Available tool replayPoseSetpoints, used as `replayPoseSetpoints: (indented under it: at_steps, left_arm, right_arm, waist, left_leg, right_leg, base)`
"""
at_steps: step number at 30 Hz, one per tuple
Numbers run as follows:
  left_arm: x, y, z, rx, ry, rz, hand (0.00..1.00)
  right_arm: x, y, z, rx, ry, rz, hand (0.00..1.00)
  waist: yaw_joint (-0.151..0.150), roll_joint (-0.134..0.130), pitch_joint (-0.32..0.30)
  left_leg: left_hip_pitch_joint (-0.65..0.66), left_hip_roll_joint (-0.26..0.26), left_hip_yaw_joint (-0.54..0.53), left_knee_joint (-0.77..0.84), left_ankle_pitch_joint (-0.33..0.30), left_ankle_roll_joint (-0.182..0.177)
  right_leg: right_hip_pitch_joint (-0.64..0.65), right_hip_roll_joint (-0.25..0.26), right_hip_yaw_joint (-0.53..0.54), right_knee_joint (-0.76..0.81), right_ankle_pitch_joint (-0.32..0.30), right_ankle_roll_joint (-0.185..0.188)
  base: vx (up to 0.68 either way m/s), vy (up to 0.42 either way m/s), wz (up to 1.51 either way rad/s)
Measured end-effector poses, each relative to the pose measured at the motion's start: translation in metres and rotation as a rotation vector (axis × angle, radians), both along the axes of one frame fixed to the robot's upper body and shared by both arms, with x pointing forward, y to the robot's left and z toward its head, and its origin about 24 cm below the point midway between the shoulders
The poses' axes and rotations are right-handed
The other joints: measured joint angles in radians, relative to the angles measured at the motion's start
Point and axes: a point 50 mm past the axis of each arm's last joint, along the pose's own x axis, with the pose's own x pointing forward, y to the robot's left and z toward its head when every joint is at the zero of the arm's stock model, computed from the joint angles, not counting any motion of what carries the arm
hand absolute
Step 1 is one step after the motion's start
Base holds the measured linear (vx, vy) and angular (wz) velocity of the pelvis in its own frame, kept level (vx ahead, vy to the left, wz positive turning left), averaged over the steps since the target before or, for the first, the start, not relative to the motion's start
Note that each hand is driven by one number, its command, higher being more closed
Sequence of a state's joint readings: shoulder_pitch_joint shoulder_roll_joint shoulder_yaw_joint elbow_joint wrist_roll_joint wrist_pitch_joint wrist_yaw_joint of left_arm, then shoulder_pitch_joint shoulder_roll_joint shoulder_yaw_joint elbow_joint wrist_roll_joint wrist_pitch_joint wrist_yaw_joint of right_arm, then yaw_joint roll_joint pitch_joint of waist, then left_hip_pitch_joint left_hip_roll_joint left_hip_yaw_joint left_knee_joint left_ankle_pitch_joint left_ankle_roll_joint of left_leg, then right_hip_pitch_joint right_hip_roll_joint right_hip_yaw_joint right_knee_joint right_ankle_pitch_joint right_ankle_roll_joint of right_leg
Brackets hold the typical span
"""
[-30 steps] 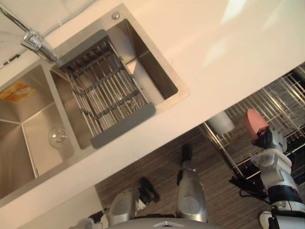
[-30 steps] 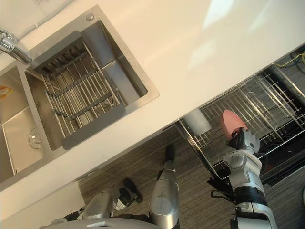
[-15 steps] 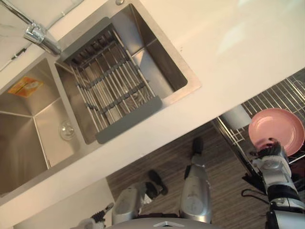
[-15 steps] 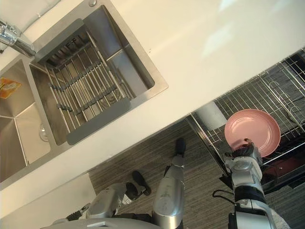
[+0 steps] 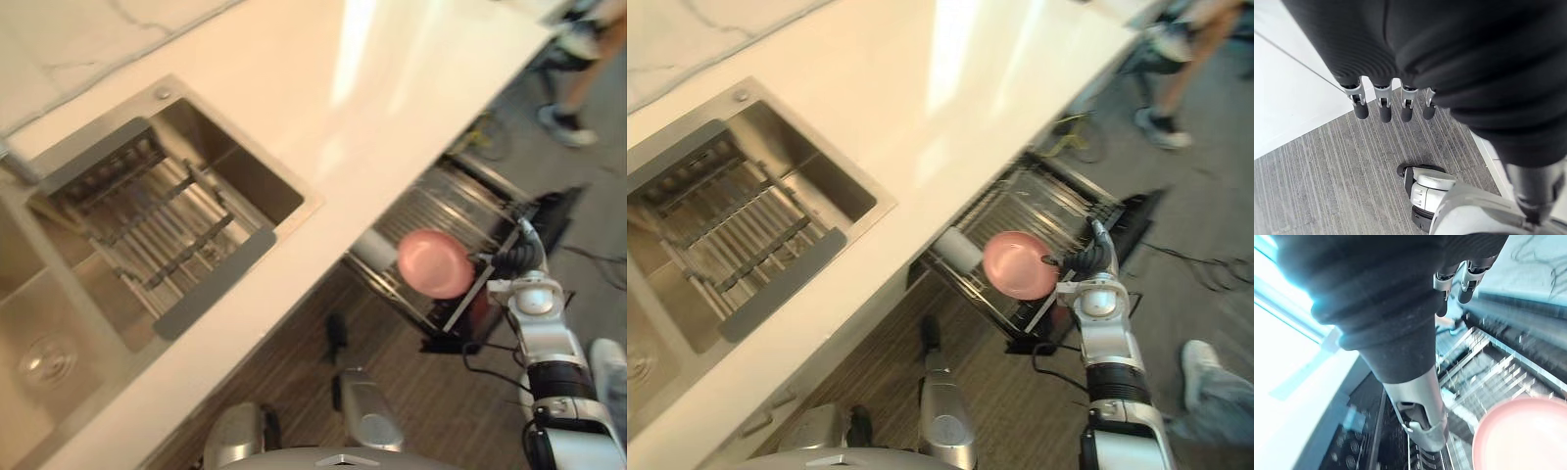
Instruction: Walk over to the sink, pick up the cup, carry it to the dishwasher, place the cup inside the dishwasher, then close the dishwasher door
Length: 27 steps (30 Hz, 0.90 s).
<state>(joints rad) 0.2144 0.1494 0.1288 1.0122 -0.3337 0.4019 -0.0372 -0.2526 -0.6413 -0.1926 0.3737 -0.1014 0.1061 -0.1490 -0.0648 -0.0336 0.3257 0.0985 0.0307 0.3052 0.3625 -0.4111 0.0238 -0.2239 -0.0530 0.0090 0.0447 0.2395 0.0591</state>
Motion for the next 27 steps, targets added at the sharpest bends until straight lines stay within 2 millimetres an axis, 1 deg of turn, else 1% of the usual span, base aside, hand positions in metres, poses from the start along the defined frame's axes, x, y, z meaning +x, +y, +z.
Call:
replayPoseSetpoints:
  at_steps: [1,2,3,4,5,6,7,8,9,10,11,12,14,15,16,17,18,19,20,21,22,24,27]
  left_arm:
    - [-0.003,0.001,0.0,0.033,-0.011,0.028,0.0]
    - [-0.003,0.002,0.0,0.035,-0.011,0.027,0.0]
    - [-0.005,0.002,0.0,0.028,0.014,0.027,0.0]
    - [-0.008,0.002,0.001,0.016,0.044,0.027,0.0]
    - [-0.008,0.002,0.001,0.013,0.05,0.026,0.0]
    - [-0.008,0.001,0.001,0.006,0.07,0.013,0.0]
    - [-0.009,0.0,0.001,0.003,0.076,0.012,0.0]
    - [-0.01,-0.005,0.0,-0.011,0.086,0.019,0.0]
    - [-0.01,-0.011,0.0,-0.028,0.093,0.025,0.0]
    - [-0.01,-0.012,0.0,-0.034,0.102,0.03,0.0]
    - [-0.013,-0.014,0.0,-0.046,0.129,0.05,0.0]
    - [-0.013,-0.013,0.001,-0.052,0.15,0.049,0.0]
    - [-0.017,-0.018,0.001,-0.078,0.186,0.05,0.0]
    - [-0.022,-0.024,0.001,-0.114,0.227,0.053,0.0]
    - [-0.025,-0.026,0.001,-0.134,0.243,0.054,0.0]
    - [-0.029,-0.029,0.001,-0.166,0.261,0.054,0.0]
    - [-0.035,-0.031,0.002,-0.206,0.283,0.055,0.0]
    - [-0.038,-0.033,0.002,-0.227,0.288,0.055,0.0]
    - [-0.04,-0.035,0.002,-0.24,0.292,0.054,0.0]
    - [-0.045,-0.036,0.003,-0.253,0.304,0.053,0.0]
    - [-0.05,-0.041,0.002,-0.264,0.31,0.056,0.0]
    - [-0.051,-0.044,0.001,-0.264,0.295,0.058,0.0]
    - [-0.044,-0.038,-0.002,-0.184,0.221,0.044,0.0]
  right_arm:
    - [-0.005,-0.01,0.007,-0.001,-0.025,-0.021,0.0]
    - [-0.007,-0.014,0.01,0.002,-0.035,-0.03,0.0]
    - [-0.006,-0.017,0.019,0.015,-0.07,-0.033,0.0]
    - [-0.003,-0.019,0.028,0.025,-0.106,-0.031,0.0]
    - [-0.003,-0.02,0.03,0.029,-0.114,-0.032,0.0]
    - [-0.003,-0.023,0.036,0.061,-0.144,-0.034,0.0]
    - [-0.004,-0.025,0.037,0.077,-0.151,-0.035,0.0]
    - [-0.007,-0.03,0.037,0.138,-0.174,-0.045,0.0]
    - [-0.012,-0.041,0.034,0.211,-0.198,-0.072,0.0]
    - [-0.014,-0.046,0.03,0.243,-0.201,-0.092,0.0]
    - [-0.018,-0.053,0.019,0.295,-0.189,-0.123,0.0]
    - [-0.021,-0.056,0.01,0.331,-0.165,-0.135,0.0]
    - [-0.025,-0.058,-0.005,0.387,-0.127,-0.152,0.0]
    - [-0.033,-0.06,-0.021,0.443,-0.096,-0.178,0.0]
    - [-0.037,-0.06,-0.028,0.475,-0.088,-0.187,0.0]
    - [-0.042,-0.059,-0.038,0.525,-0.086,-0.205,0.0]
    - [-0.05,-0.057,-0.051,0.598,-0.101,-0.237,0.0]
    - [-0.054,-0.056,-0.058,0.634,-0.109,-0.255,0.0]
    - [-0.057,-0.055,-0.062,0.658,-0.113,-0.267,0.0]
    - [-0.063,-0.054,-0.07,0.69,-0.109,-0.284,0.0]
    - [-0.066,-0.053,-0.077,0.728,-0.109,-0.304,0.0]
    - [-0.07,-0.05,-0.088,0.771,-0.09,-0.315,0.0]
    - [-0.071,-0.037,-0.105,0.892,-0.105,-0.325,0.0]
  waist:
    - [-0.002,-0.004,-0.006]
    - [0.001,-0.006,-0.008]
    - [0.006,-0.01,-0.01]
    - [0.006,-0.012,-0.013]
    - [0.005,-0.012,-0.014]
    - [0.003,-0.014,-0.026]
    - [0.001,-0.013,-0.039]
    - [0.002,0.023,-0.053]
    - [-0.009,0.039,-0.071]
    - [-0.008,0.06,-0.074]
    - [0.003,0.046,-0.085]
    - [0.005,0.055,-0.084]
    - [0.001,0.066,-0.081]
    - [0.001,0.075,-0.08]
    - [0.0,0.079,-0.081]
    - [0.0,0.081,-0.082]
    - [0.001,0.08,-0.083]
    - [0.003,0.086,-0.083]
    - [0.006,0.098,-0.087]
    - [-0.003,0.081,-0.086]
    - [0.001,0.09,-0.089]
    - [0.001,0.097,-0.091]
    - [0.008,0.097,-0.091]
  left_leg:
    - [0.005,0.003,0.012,0.002,0.002,-0.003]
    - [0.01,0.001,0.018,0.001,0.004,-0.007]
    - [0.021,-0.003,0.023,-0.004,0.01,-0.014]
    - [0.034,-0.006,0.024,-0.019,0.012,-0.011]
    - [0.036,-0.007,0.025,-0.023,0.014,-0.008]
    - [0.044,-0.01,0.029,-0.048,0.029,0.0]
    - [0.04,-0.005,0.038,-0.061,0.034,0.007]
    - [0.031,0.018,0.049,-0.074,0.05,0.006]
    - [0.033,0.032,0.042,-0.096,0.068,-0.001]
    - [0.041,0.033,0.042,-0.113,0.08,-0.005]
    - [0.053,0.022,0.043,-0.133,0.1,-0.016]
    - [0.047,0.016,0.039,-0.139,0.107,-0.025]
    - [0.041,0.018,0.015,-0.14,0.113,-0.029]
    - [0.044,0.018,-0.005,-0.138,0.113,-0.031]
    - [0.047,0.02,-0.009,-0.138,0.111,-0.033]
    - [0.055,0.023,-0.012,-0.139,0.107,-0.034]
    - [0.063,0.028,-0.023,-0.14,0.093,-0.032]
    - [0.062,0.035,-0.031,-0.144,0.092,-0.027]
    - [0.061,0.04,-0.031,-0.149,0.095,-0.025]
    - [0.063,0.029,-0.035,-0.154,0.108,-0.033]
    - [0.061,0.029,-0.045,-0.159,0.117,-0.042]
    - [0.058,0.027,-0.06,-0.177,0.138,-0.052]
    - [0.051,0.025,-0.082,-0.195,0.156,-0.058]
  right_leg:
    - [-0.004,0.008,-0.038,0.012,0.022,-0.006]
    - [-0.007,0.009,-0.059,0.02,0.026,-0.011]
    - [-0.011,0.009,-0.083,0.036,0.025,-0.023]
    - [-0.012,0.008,-0.091,0.05,0.024,-0.028]
    - [-0.012,0.008,-0.094,0.051,0.027,-0.032]
    - [-0.013,0.008,-0.106,0.037,0.067,-0.05]
    - [-0.013,0.009,-0.106,0.015,0.086,-0.046]
    - [-0.032,0.002,-0.136,0.106,-0.02,-0.09]
    - [-0.042,-0.006,-0.194,0.24,-0.151,-0.099]
    - [-0.035,-0.011,-0.21,0.263,-0.183,-0.093]
    - [0.005,-0.013,-0.216,0.225,-0.197,-0.068]
    - [0.015,-0.007,-0.214,0.186,-0.188,-0.058]
    - [0.015,-0.003,-0.214,0.172,-0.183,-0.06]
    - [0.03,0.003,-0.216,0.159,-0.184,-0.058]
    - [0.043,0.007,-0.217,0.15,-0.19,-0.053]
    - [0.055,0.009,-0.227,0.139,-0.202,-0.061]
    - [0.069,0.003,-0.255,0.137,-0.205,-0.058]
    - [0.077,-0.001,-0.273,0.13,-0.213,-0.051]
    - [0.078,-0.009,-0.288,0.141,-0.21,-0.06]
    - [0.084,-0.034,-0.291,0.163,-0.215,-0.056]
    - [0.088,-0.028,-0.295,0.145,-0.209,-0.059]
    - [0.088,-0.03,-0.304,0.138,-0.202,-0.052]
    - [0.088,-0.035,-0.324,0.132,-0.202,-0.054]
  base:
    - [0.09,0.121,-0.4]
    - [0.06,0.081,-0.31]
    - [0.0,0.0,-0.22]
    - [-0.02,-0.017,-0.19]
    - [-0.07,-0.029,-0.12]
    - [-0.07,-0.024,-0.08]
    - [-0.09,-0.063,-0.06]
    - [-0.06,-0.075,0.07]
    - [-0.04,-0.066,0.08]
    - [0.05,-0.046,-0.02]
    - [0.06,-0.067,-0.19]
    - [0.06,-0.077,-0.2]
    - [-0.02,-0.099,-0.08]
    - [-0.09,-0.111,-0.01]
    - [-0.12,-0.079,0.03]
    - [-0.18,-0.093,0.08]
    - [-0.16,-0.081,0.1]
    - [-0.14,-0.075,0.11]
    - [-0.06,-0.021,0.23]
    - [-0.04,-0.014,0.21]
    - [-0.03,-0.019,0.22]
    - [-0.03,-0.044,0.17]
    - [-0.03,-0.047,0.22]
